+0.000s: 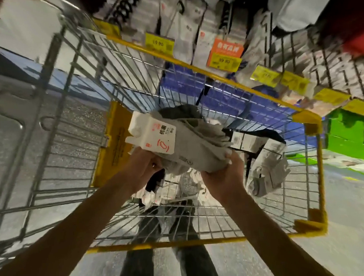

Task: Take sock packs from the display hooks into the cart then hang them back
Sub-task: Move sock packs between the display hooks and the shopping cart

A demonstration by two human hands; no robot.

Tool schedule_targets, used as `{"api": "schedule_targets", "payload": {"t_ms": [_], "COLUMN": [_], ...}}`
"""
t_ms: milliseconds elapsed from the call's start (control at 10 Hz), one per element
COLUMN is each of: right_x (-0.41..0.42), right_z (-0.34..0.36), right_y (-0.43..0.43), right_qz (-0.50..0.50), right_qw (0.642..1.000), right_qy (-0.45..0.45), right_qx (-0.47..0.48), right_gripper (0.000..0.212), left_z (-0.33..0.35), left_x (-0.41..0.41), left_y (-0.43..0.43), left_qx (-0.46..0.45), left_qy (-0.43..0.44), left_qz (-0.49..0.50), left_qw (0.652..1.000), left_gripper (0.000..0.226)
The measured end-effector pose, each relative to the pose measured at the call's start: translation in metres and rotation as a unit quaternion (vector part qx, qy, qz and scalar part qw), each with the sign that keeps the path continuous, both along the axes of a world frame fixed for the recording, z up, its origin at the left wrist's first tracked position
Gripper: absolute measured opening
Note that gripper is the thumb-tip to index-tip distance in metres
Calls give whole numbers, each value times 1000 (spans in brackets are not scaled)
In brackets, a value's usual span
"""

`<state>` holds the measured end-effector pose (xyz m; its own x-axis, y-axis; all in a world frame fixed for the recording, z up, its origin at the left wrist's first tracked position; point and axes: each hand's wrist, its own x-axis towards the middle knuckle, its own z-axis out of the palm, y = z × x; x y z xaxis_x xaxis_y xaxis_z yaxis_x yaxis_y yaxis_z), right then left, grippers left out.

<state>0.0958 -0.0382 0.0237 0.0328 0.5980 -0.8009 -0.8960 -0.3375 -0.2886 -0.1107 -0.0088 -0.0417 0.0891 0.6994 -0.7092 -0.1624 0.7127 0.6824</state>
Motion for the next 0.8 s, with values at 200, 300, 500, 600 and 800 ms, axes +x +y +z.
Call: {"api": "schedule_targets", "payload": {"t_ms": [200,300,500,600,800], "right_x": [3,3,2,-4,-3], "right_z": [78,111,175,210,266], "right_y": [2,11,23,18,19], "right_qz": [-21,-46,-2,72,125], "right_qw": [996,986,966,949,958], "right_qy": [-8,18,38,-7,-25], "right_qx": [89,158,255,306,256], "right_gripper": [20,55,68,58,43], "left_z": [80,123,202,248,310], "left_x": [31,36,43,50,53], "left_y": [-5,-11,15,33,54], "left_qx": [-39,-62,-14,42,83], "left_qy": [-42,-125,-297,-322,-372], "left_qz": [38,14,-36,-53,-39], "left_qw": [998,990,954,944,924], "left_gripper": [26,21,73,82,96]}}
